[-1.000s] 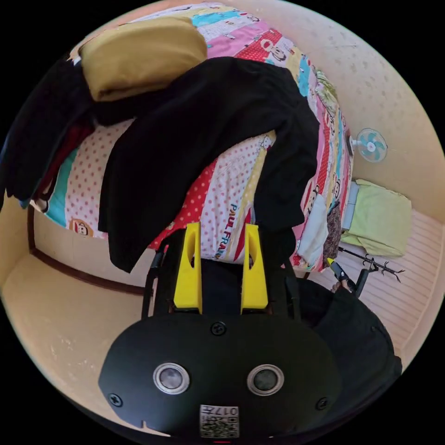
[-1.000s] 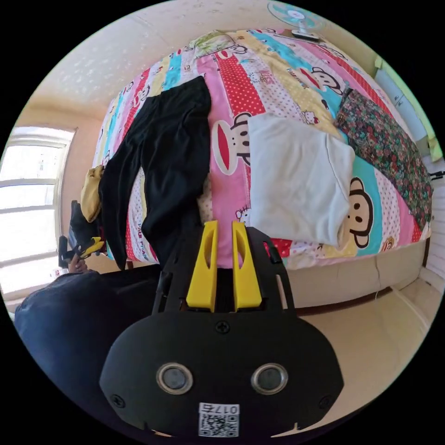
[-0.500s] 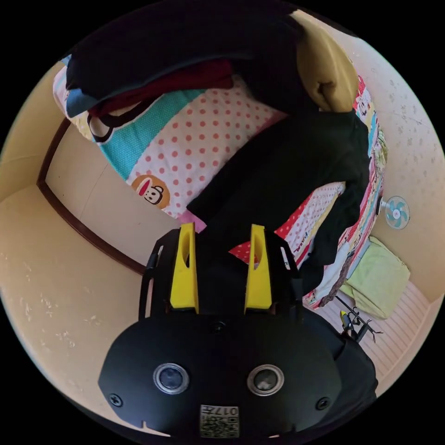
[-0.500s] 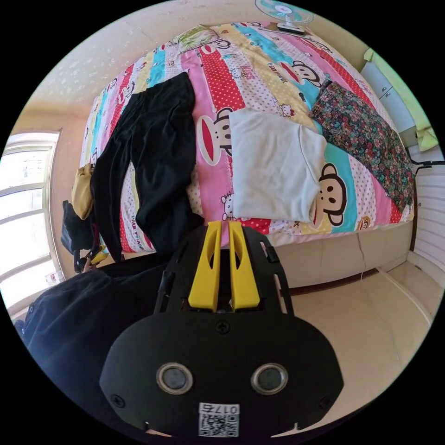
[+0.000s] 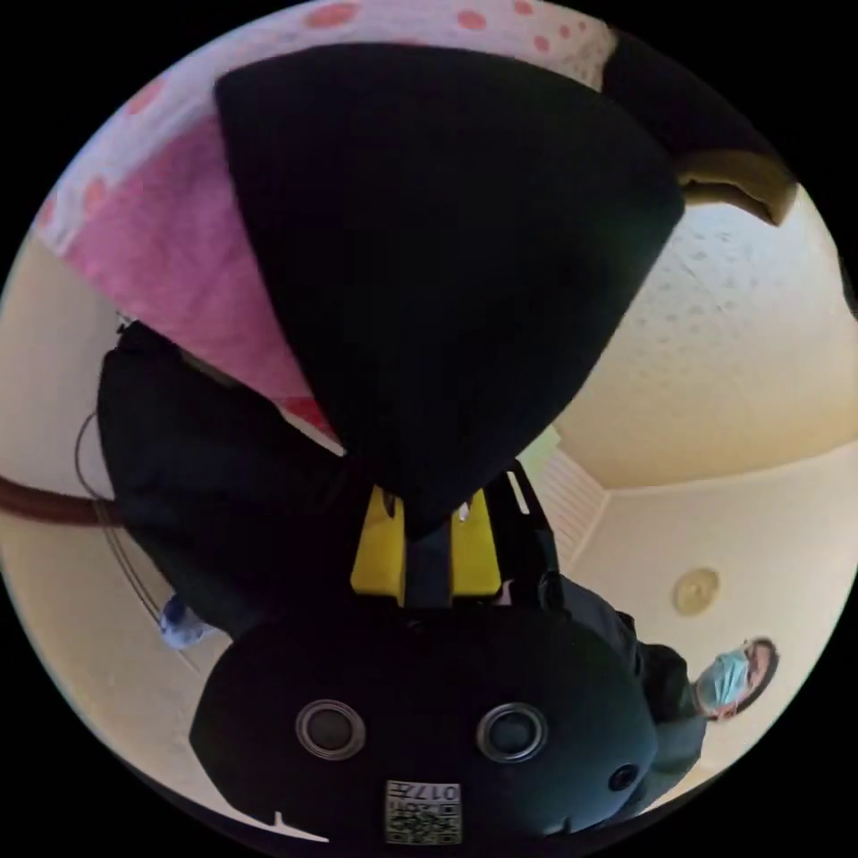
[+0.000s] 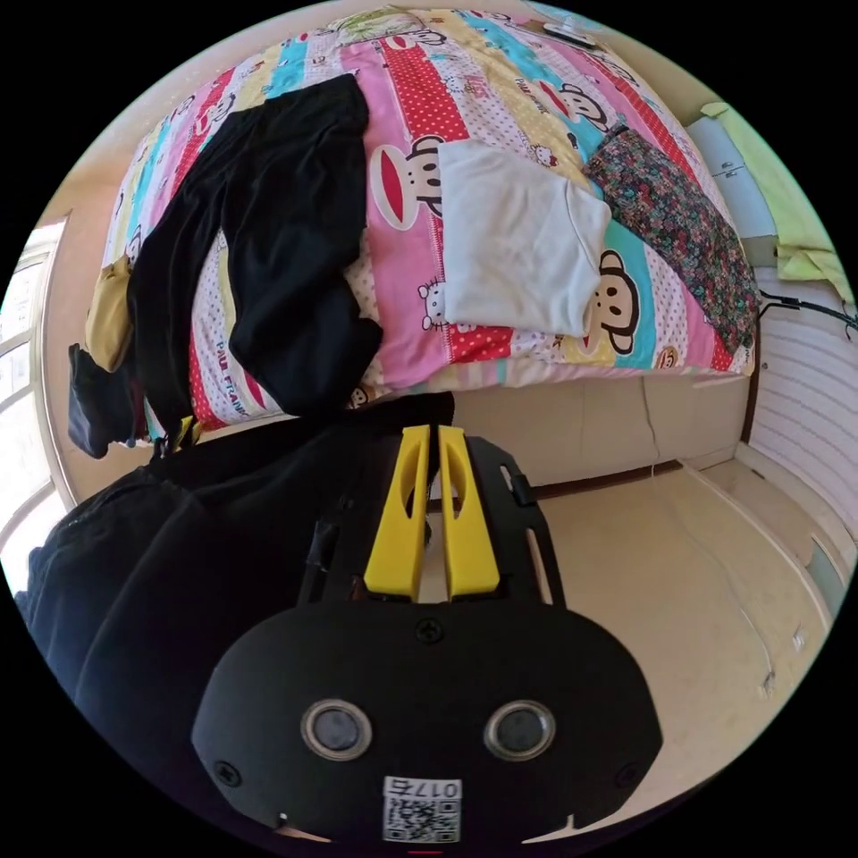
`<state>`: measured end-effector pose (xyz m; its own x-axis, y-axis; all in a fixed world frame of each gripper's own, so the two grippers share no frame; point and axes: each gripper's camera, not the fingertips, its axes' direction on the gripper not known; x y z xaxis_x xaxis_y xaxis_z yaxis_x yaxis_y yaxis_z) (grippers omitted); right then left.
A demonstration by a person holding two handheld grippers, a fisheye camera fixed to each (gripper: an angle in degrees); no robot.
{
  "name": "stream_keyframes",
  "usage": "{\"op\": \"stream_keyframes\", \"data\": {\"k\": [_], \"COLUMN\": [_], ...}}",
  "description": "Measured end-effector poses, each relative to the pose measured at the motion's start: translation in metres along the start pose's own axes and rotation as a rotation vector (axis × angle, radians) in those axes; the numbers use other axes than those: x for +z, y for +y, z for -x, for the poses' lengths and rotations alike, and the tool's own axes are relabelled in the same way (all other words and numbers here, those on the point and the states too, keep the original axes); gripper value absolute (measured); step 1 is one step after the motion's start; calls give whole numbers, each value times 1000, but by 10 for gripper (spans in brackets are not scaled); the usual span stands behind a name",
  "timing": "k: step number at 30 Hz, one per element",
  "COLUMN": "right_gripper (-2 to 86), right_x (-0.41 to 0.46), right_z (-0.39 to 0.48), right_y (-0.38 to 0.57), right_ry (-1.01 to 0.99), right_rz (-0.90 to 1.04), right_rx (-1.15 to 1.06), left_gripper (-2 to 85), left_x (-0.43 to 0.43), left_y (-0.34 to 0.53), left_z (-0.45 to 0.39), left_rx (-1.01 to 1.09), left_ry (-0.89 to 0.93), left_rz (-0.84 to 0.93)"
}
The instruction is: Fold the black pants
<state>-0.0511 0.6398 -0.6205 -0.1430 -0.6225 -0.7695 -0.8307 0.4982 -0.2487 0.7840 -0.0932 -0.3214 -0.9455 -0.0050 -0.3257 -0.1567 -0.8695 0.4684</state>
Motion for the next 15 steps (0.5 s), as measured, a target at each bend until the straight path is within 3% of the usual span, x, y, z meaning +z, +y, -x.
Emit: {"op": "stream_keyframes", "data": {"k": [2, 5, 7, 10, 12, 15], "right_gripper": [23, 22, 22, 23, 25, 29], "right_x": [-2, -11, -20, -25, -25, -24], "right_z": [2, 3, 2, -3, -9, -24], "right_y": [0, -3, -9, -20, -31, -51], "right_ry": [29, 51, 55, 58, 45, 4], "right_rz": [35, 68, 84, 93, 96, 91], "right_rx": [-25, -60, -90, -132, -159, -202], "left_gripper": [30, 20, 17, 16, 20, 15], "left_x": [-5, -7, -15, -26, -34, -52], "left_y": [6, 27, 44, 57, 49, 59], "left_z": [-17, -62, -86, -89, -46, 21], "left_rx": [105, 367, 478, 448, 199, -169], "left_ry": [34, 255, 264, 7, -416, -582], "left_rz": [60, 284, 348, 389, 303, 130]}}
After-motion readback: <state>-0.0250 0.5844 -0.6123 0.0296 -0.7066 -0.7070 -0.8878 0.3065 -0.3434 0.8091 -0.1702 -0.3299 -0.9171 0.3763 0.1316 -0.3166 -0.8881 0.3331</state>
